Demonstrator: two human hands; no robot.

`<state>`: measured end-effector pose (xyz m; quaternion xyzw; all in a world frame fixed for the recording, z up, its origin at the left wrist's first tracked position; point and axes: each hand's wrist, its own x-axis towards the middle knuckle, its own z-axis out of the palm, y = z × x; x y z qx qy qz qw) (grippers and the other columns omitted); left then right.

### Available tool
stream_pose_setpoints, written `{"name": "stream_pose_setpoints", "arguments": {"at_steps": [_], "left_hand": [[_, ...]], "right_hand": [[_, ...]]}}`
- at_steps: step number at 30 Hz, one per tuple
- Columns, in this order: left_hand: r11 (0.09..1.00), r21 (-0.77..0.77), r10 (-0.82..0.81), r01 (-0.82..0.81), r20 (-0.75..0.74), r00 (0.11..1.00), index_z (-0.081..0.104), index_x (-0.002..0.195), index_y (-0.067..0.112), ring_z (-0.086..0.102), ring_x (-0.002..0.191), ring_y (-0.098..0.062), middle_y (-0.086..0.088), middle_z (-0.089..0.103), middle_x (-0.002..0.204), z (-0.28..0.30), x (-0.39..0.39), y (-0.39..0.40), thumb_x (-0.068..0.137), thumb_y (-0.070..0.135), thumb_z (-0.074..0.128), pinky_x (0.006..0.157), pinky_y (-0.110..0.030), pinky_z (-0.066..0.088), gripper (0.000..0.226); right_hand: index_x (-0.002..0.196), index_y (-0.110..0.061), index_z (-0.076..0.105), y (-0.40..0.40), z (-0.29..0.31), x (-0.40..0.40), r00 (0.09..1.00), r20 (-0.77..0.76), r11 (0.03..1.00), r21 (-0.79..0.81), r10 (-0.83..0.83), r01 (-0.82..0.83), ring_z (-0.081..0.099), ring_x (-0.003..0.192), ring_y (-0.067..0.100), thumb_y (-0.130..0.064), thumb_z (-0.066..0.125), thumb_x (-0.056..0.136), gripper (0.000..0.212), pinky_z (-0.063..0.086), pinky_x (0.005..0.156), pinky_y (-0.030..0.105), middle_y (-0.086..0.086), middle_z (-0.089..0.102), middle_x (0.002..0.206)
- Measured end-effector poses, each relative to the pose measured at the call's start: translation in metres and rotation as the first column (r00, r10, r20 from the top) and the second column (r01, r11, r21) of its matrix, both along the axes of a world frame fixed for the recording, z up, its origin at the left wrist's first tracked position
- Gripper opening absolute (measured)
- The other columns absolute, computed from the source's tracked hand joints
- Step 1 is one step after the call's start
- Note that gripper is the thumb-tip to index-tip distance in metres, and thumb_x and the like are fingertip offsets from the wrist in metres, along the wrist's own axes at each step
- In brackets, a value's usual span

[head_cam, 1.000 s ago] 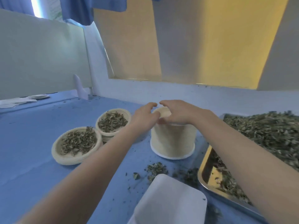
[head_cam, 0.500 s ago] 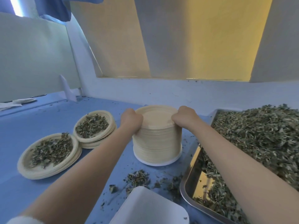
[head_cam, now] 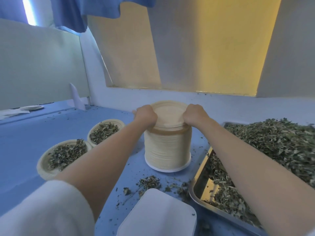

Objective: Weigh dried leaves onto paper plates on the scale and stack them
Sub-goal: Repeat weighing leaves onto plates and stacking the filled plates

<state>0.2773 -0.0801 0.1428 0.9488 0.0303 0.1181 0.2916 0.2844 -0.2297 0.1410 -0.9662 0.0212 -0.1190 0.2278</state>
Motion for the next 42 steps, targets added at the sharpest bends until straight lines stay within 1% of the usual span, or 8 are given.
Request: {"name": "stream_pose_setpoints", "arguments": {"at_steps": [6,13,16,27,31,37,39,42], "left_hand": [[1.000,0.007,-0.011,0.011,-0.028,1.000,0.033,0.065,0.009,0.052,0.100,-0.032,-0.023,0.055,0.119,-0.006,0.007,0.002,0.090,-0.004,0.034,0.079,-0.036,0.040,0.027],[0.996,-0.085,-0.033,0.039,0.070,0.997,0.031,0.070,0.008,0.035,0.069,-0.017,-0.004,0.036,0.079,0.005,-0.003,0.010,0.090,-0.004,0.033,0.064,-0.031,0.039,0.023],[0.986,-0.154,-0.052,0.069,0.110,0.993,0.023,0.066,0.013,0.022,0.059,-0.014,-0.002,0.026,0.071,0.009,-0.025,0.015,0.086,-0.007,0.031,0.050,-0.024,0.022,0.030],[0.962,-0.249,-0.107,0.109,0.024,0.994,0.034,0.074,0.012,0.032,0.064,-0.018,-0.007,0.035,0.076,-0.054,-0.145,0.055,0.083,-0.006,0.034,0.054,-0.027,0.024,0.020],[0.928,-0.357,-0.134,0.110,-0.044,0.990,0.042,0.088,0.009,0.038,0.073,-0.021,-0.010,0.041,0.083,-0.101,-0.169,0.063,0.081,-0.008,0.035,0.059,-0.029,0.029,0.019],[0.938,-0.348,-0.066,-0.003,-0.186,0.980,0.021,0.069,0.031,0.038,0.084,-0.020,0.010,0.028,0.077,-0.143,-0.173,0.060,0.090,0.001,0.033,0.078,-0.030,0.034,0.039],[0.932,-0.362,-0.084,0.014,-0.179,0.980,0.034,0.078,0.035,0.046,0.083,-0.017,0.006,0.043,0.090,-0.152,-0.172,0.060,0.091,0.006,0.037,0.076,-0.032,0.039,0.032],[0.892,-0.452,-0.106,0.025,-0.155,0.982,0.034,0.142,0.025,0.041,0.128,-0.022,-0.001,0.038,0.145,-0.155,-0.170,0.066,0.092,0.022,0.047,0.098,-0.035,0.036,0.052]], "right_hand": [[0.063,-0.019,0.027,0.004,-0.009,0.010,0.998,-0.031,0.995,0.083,-0.052,0.054,0.027,0.062,0.017,-0.001,0.030,0.091,0.033,0.029,0.068,0.025,0.006,0.023,0.069],[0.063,-0.017,0.025,0.004,0.004,0.000,0.999,0.010,0.998,-0.046,-0.049,0.050,0.031,0.089,0.028,-0.002,0.038,0.084,0.029,0.026,0.070,0.033,0.006,0.028,0.075],[0.061,-0.018,0.025,0.002,0.008,-0.026,0.999,0.038,0.999,-0.045,-0.008,0.010,0.030,0.072,0.024,-0.001,0.039,0.083,0.031,0.024,0.060,0.032,0.004,0.023,0.069],[0.072,-0.006,0.040,0.010,-0.047,-0.165,0.985,0.024,0.985,-0.005,0.170,-0.170,0.039,0.059,0.024,-0.015,0.039,0.089,0.019,0.024,0.051,0.031,0.010,0.039,0.078],[0.083,-0.001,0.052,0.017,-0.092,-0.185,0.982,-0.036,0.982,-0.032,0.183,-0.185,0.055,0.082,0.032,-0.018,0.041,0.088,0.020,0.038,0.060,0.033,0.019,0.055,0.096],[0.115,-0.006,0.050,0.022,-0.129,-0.189,0.986,-0.159,0.964,-0.249,0.054,-0.093,0.037,0.118,0.034,-0.029,0.039,0.092,0.035,0.034,0.094,0.042,0.016,0.041,0.125],[0.116,-0.009,0.049,0.022,-0.136,-0.188,0.987,-0.152,0.961,-0.260,0.049,-0.088,0.036,0.119,0.032,-0.032,0.040,0.091,0.036,0.032,0.096,0.043,0.013,0.039,0.129],[0.132,-0.013,0.043,0.021,-0.142,-0.185,0.991,-0.110,0.980,-0.180,0.070,-0.089,0.033,0.128,0.031,-0.039,0.040,0.093,0.047,0.029,0.104,0.044,0.011,0.035,0.140]]}}
